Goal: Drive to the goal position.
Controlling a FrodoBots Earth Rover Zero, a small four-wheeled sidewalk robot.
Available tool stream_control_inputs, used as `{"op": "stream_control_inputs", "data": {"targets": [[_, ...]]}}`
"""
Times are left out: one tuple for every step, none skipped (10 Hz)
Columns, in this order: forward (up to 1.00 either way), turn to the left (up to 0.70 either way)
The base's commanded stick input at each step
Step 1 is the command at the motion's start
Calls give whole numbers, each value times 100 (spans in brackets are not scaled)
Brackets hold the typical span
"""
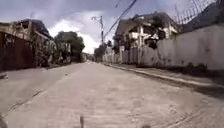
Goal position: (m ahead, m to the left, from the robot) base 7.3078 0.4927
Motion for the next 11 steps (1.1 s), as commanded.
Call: {"op": "stream_control_inputs", "data": {"targets": [[85, 1], [85, 1], [85, 1], [85, 1], [85, 1], [85, 1], [85, 1], [85, 1], [85, 1], [85, 1], [85, 1]]}}
